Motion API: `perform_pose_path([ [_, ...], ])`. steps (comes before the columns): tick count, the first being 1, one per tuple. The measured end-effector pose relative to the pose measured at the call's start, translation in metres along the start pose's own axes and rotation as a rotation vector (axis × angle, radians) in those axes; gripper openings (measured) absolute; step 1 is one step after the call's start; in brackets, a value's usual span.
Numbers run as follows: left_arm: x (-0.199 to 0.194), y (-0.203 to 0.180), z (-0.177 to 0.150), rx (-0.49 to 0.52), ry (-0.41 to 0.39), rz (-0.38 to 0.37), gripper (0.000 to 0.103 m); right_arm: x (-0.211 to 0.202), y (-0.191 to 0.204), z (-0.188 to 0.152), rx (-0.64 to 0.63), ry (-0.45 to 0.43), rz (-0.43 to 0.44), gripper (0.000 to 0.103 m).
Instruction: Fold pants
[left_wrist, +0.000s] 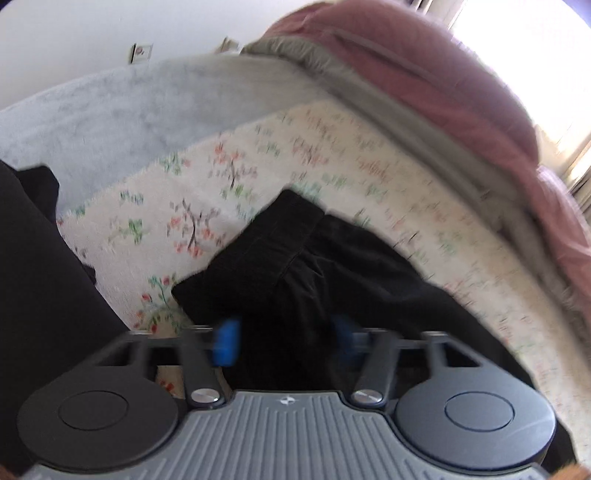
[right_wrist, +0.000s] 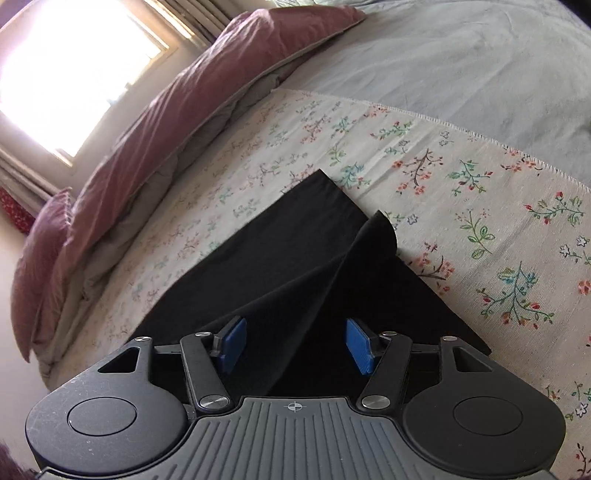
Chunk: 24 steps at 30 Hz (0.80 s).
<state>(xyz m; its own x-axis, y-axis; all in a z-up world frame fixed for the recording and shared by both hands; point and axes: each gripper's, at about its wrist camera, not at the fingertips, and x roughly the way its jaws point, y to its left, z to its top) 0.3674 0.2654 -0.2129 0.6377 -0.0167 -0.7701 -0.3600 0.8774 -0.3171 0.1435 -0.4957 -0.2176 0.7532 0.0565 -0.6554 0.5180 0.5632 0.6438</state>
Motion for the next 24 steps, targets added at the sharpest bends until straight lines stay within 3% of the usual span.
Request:
perform_pose_path([
  [2,0.004,0.001,0.0,-0.02,0.006,0.012,0.019,0.013,0.001,-0.002,-0.004,0.002,-0.068,0.059],
  [3,0.004,0.002,0.001,-0.028,0.001,0.009,0.017,0.019,-0.001,0.0,0.014,0.006,-0.077,0.05],
  [4,0.001,0.002,0.003,-0.027,-0.01,0.008,0.016,0.024,-0.003,0.001,0.027,0.007,-0.068,0.04],
  [5,-0.001,0.002,0.005,-0.018,-0.018,0.003,0.015,0.027,-0.004,0.004,0.027,0.005,-0.066,0.013],
  [6,-0.005,0.002,0.007,-0.012,-0.023,-0.006,0.014,0.029,-0.004,0.007,0.023,0.003,-0.08,0.0],
  [10,-0.026,0.014,0.011,-0.03,-0.052,-0.076,0.013,0.009,-0.011,0.017,0.07,-0.042,-0.012,0.0],
  [13,-0.025,0.018,0.004,0.034,-0.003,-0.027,0.013,-0.022,-0.014,0.012,0.065,-0.081,0.046,0.0],
  [16,-0.018,0.019,-0.011,0.088,0.044,0.02,0.014,-0.027,-0.029,-0.004,0.043,-0.035,0.007,0.0],
  [19,-0.018,0.018,-0.014,0.117,0.037,0.029,0.015,-0.016,-0.05,-0.022,0.057,0.024,-0.045,0.0],
  [22,-0.021,0.013,-0.013,0.158,0.045,0.06,0.022,-0.022,-0.051,-0.03,0.04,0.007,-0.034,0.0],
  [24,-0.023,0.011,-0.014,0.189,0.042,0.094,0.034,-0.026,-0.043,-0.031,-0.016,-0.002,-0.049,0.0],
])
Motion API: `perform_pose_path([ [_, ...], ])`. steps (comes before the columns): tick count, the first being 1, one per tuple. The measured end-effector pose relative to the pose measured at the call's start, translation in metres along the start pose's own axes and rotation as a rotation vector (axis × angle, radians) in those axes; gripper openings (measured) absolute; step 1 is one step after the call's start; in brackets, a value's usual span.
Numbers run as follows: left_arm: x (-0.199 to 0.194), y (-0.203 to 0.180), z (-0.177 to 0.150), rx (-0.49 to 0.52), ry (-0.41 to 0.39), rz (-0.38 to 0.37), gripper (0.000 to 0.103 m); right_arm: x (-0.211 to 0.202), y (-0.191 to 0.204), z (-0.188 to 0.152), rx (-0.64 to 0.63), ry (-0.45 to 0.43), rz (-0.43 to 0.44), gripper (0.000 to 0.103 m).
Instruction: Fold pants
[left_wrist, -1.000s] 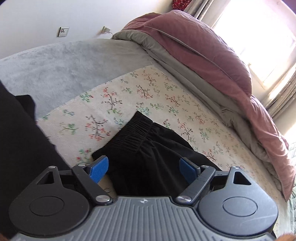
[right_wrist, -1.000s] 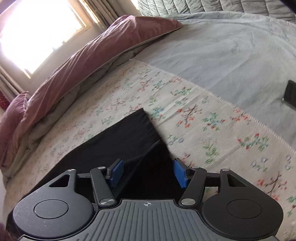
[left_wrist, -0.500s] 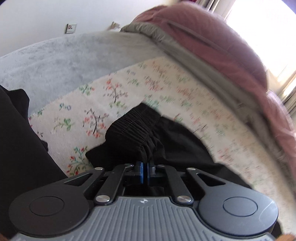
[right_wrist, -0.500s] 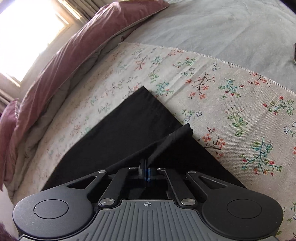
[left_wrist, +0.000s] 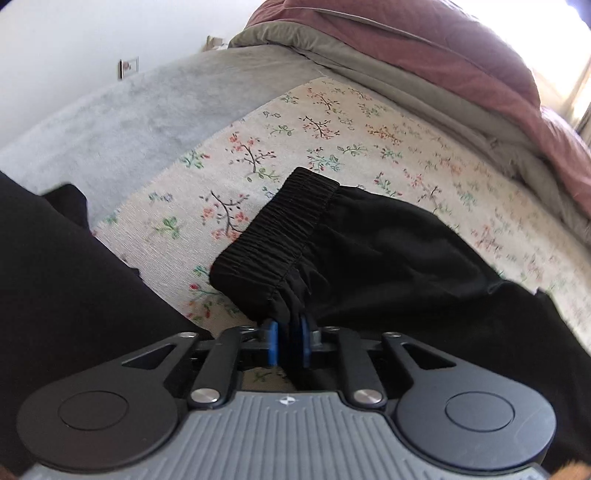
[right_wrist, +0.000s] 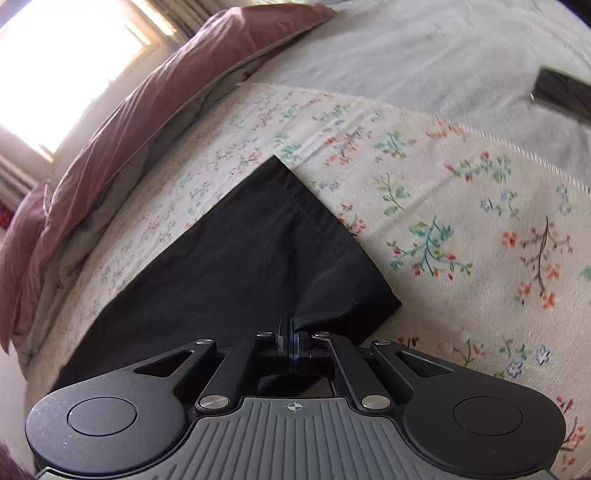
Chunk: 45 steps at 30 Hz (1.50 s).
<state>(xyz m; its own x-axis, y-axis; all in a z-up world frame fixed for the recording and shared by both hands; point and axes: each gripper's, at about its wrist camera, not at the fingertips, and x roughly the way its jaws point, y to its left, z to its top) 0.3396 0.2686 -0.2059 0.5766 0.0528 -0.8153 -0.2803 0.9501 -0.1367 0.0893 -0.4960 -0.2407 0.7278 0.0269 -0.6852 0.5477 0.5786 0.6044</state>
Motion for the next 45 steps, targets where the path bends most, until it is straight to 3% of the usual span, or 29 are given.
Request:
perform_pose_path([
  [4,-0.006,0.002,-0.003,0.048,0.028,0.036,0.045,-0.003,0.001,-0.006,-0.034,0.029,-0.025,0.0],
  [7,-0.019,0.007,0.002,0.038,0.03,0.06,0.064,-0.006,-0.003,-0.012,-0.055,0.041,-0.051,0.004],
  [8,-0.025,0.007,0.006,0.026,0.017,0.089,0.072,-0.007,-0.001,-0.013,-0.08,0.052,-0.072,0.007],
  [10,-0.043,0.002,0.013,0.028,-0.042,0.137,0.072,-0.012,0.005,-0.012,-0.139,0.049,-0.15,0.019],
  [11,-0.052,-0.003,0.017,0.037,-0.077,0.148,0.072,-0.016,0.007,-0.011,-0.152,0.028,-0.198,0.032],
  [13,-0.063,-0.024,0.025,0.078,-0.112,0.099,0.072,-0.031,0.013,-0.006,-0.155,-0.064,-0.292,0.044],
  [16,-0.074,-0.07,0.036,0.171,-0.137,-0.016,0.072,-0.049,0.036,0.004,-0.165,-0.177,-0.351,0.047],
  [19,-0.078,-0.123,0.045,0.199,-0.177,-0.107,0.072,-0.045,0.089,0.014,-0.257,-0.214,-0.266,0.054],
  [21,-0.063,-0.168,0.046,0.267,-0.134,-0.207,0.072,-0.028,0.131,0.016,-0.347,-0.18,-0.139,0.07],
  [23,-0.035,-0.214,0.042,0.342,-0.09,-0.286,0.073,0.0,0.173,0.017,-0.435,-0.113,-0.045,0.07],
  [25,0.003,-0.253,0.036,0.386,-0.013,-0.312,0.072,0.025,0.208,0.015,-0.478,-0.046,0.007,0.07],
  [28,0.047,-0.298,0.026,0.474,0.046,-0.281,0.072,0.057,0.243,0.01,-0.517,0.032,0.089,0.07],
  [31,0.066,-0.322,0.014,0.62,0.045,-0.303,0.064,0.08,0.248,-0.012,-0.557,0.077,0.105,0.07],
  [32,0.072,-0.328,0.012,0.648,0.049,-0.312,0.053,0.091,0.243,-0.019,-0.556,0.114,0.091,0.07],
  [33,0.08,-0.331,0.01,0.66,0.064,-0.304,0.03,0.1,0.237,-0.025,-0.553,0.156,0.058,0.069],
  [34,0.09,-0.331,0.01,0.662,0.086,-0.281,0.017,0.101,0.234,-0.032,-0.56,0.169,0.021,0.069],
  [35,0.096,-0.333,0.009,0.658,0.095,-0.256,0.014,0.1,0.234,-0.035,-0.583,0.16,0.011,0.069],
  [40,0.093,-0.331,0.009,0.675,0.024,-0.251,0.01,0.09,0.232,-0.038,-0.646,0.164,0.035,0.069],
  [45,0.088,-0.297,0.052,0.378,-0.019,-0.371,0.009,0.097,0.226,-0.036,-0.648,0.176,-0.012,0.069],
])
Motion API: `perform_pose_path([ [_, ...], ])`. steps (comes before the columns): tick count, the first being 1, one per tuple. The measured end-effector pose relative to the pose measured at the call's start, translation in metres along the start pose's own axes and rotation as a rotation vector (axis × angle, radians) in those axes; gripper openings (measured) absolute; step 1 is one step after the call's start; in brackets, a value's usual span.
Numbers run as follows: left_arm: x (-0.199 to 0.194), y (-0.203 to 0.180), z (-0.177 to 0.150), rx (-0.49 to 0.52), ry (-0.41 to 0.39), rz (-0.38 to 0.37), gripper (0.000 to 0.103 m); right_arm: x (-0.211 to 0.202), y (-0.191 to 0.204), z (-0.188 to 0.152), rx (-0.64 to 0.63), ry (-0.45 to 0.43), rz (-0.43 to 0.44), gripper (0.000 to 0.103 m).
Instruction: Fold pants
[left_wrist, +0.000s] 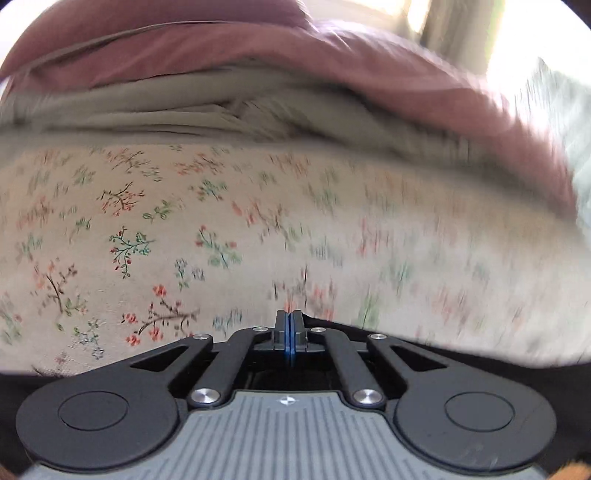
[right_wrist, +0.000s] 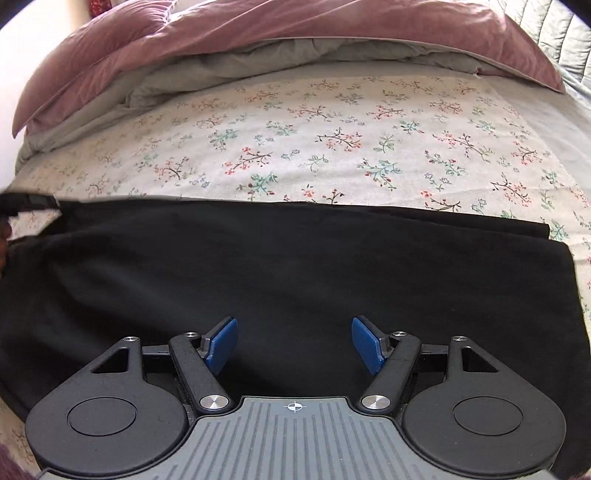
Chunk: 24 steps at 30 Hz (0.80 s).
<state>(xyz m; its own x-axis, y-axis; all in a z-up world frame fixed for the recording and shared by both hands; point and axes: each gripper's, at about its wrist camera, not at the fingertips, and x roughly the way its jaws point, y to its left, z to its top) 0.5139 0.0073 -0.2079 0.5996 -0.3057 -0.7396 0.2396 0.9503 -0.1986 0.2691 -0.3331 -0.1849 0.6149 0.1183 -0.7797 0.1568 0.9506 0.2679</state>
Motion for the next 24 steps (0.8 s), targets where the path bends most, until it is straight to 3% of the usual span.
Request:
perform_pose_path([
  [6,0.017,-0.008,-0.01,0.06,0.025,0.081,0.01,0.016,-0.006,-0.003,-0.014,0.043,-0.066,0.069],
  [9,0.017,0.008,-0.015,-0.005,0.016,0.061,0.01,0.021,-0.017,-0.004,0.008,0.048,-0.099,0.069],
  [12,0.016,0.025,-0.017,-0.033,0.001,0.163,0.011,0.016,-0.032,-0.001,0.059,0.024,-0.134,0.069],
  [15,0.012,0.043,-0.02,-0.057,0.0,0.185,0.011,0.007,-0.053,0.003,0.107,-0.019,-0.16,0.069],
  [19,-0.018,0.045,-0.024,-0.095,-0.018,0.084,0.013,-0.013,-0.104,0.015,0.232,-0.126,-0.222,0.069],
  [22,-0.037,0.035,-0.032,-0.02,-0.033,0.044,0.022,-0.027,-0.161,0.026,0.348,-0.233,-0.26,0.069],
  [24,-0.031,0.026,-0.034,0.023,-0.011,0.044,0.031,-0.025,-0.194,0.029,0.394,-0.229,-0.289,0.062],
])
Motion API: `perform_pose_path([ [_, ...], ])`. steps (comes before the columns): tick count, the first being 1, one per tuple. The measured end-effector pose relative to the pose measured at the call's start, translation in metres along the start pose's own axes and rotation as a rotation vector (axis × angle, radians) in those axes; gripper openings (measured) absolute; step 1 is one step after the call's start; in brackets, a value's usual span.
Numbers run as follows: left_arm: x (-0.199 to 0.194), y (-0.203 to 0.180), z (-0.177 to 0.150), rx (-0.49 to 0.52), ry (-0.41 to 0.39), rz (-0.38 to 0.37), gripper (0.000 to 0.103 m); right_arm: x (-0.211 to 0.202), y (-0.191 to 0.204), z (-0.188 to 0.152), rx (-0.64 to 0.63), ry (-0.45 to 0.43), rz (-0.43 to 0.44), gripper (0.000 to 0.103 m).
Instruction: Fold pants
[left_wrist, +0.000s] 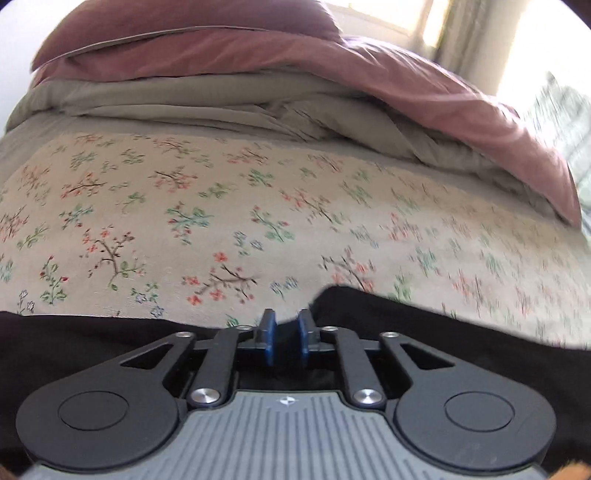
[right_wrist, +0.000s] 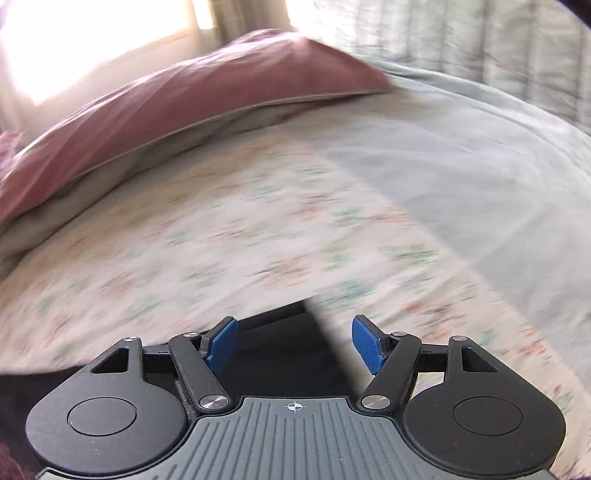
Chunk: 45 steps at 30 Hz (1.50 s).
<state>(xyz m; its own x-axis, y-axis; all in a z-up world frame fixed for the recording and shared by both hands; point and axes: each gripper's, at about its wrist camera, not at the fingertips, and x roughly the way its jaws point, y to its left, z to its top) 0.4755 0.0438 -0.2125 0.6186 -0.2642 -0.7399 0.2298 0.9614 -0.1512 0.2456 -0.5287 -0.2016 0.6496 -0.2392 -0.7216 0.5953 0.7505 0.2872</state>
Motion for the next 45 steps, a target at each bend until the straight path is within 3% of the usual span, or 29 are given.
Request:
perform_pose_path([
  [2,0.01,-0.007,0.001,0.021,0.021,0.015,0.037,0.014,-0.013,0.001,-0.014,0.016,-0.002,0.051],
  [3,0.016,-0.009,0.002,0.025,0.027,0.021,0.046,0.022,-0.017,-0.001,-0.014,0.033,0.027,0.045],
  [5,0.025,-0.018,0.0,0.046,0.026,0.04,0.062,0.039,-0.014,-0.006,-0.01,0.066,0.065,0.041],
  [6,0.029,-0.023,-0.001,0.072,0.02,0.061,0.062,0.044,-0.011,-0.008,-0.025,0.066,0.068,0.041],
  [7,0.032,-0.028,-0.003,0.103,0.014,0.084,0.059,0.047,-0.006,-0.01,-0.054,0.052,0.069,0.041],
  [8,0.036,-0.033,-0.005,0.132,0.01,0.104,0.029,0.048,-0.002,-0.01,-0.078,0.044,0.079,0.028],
  [9,0.039,-0.036,-0.006,0.153,0.014,0.127,0.011,0.05,0.001,-0.008,-0.09,0.045,0.099,0.01],
  [11,0.037,-0.039,-0.009,0.158,-0.006,0.143,0.011,0.046,0.002,-0.005,-0.091,0.03,0.119,0.005],
  [15,0.028,-0.031,-0.007,0.083,-0.065,0.141,0.011,0.034,0.005,0.004,-0.091,-0.063,0.128,0.003],
  [18,0.03,-0.034,-0.01,0.088,-0.076,0.157,0.011,0.031,0.014,0.007,-0.105,-0.112,0.107,0.001],
  [23,0.032,-0.029,-0.012,0.034,-0.088,0.146,0.011,0.049,0.023,-0.004,-0.168,-0.057,0.026,0.004],
  [28,0.032,-0.024,-0.013,-0.014,-0.072,0.146,0.014,0.047,0.02,-0.005,-0.127,-0.107,0.0,0.009],
  [31,0.008,-0.009,-0.011,-0.063,-0.079,0.11,0.023,0.054,0.022,-0.006,-0.15,-0.058,-0.146,0.012],
  [33,-0.013,0.009,-0.012,-0.098,-0.099,0.113,0.035,0.046,0.024,-0.004,-0.155,-0.07,-0.174,0.013],
  [38,-0.048,0.069,-0.028,-0.274,-0.043,0.157,0.036,0.002,0.064,0.008,-0.226,-0.156,-0.098,0.017],
  [41,-0.057,0.099,-0.049,-0.366,0.005,0.176,0.036,-0.023,0.106,0.001,-0.261,-0.146,0.049,0.02],
  [45,-0.062,0.129,-0.07,-0.467,-0.012,0.216,0.035,-0.042,0.175,-0.034,-0.409,-0.057,0.264,0.028],
])
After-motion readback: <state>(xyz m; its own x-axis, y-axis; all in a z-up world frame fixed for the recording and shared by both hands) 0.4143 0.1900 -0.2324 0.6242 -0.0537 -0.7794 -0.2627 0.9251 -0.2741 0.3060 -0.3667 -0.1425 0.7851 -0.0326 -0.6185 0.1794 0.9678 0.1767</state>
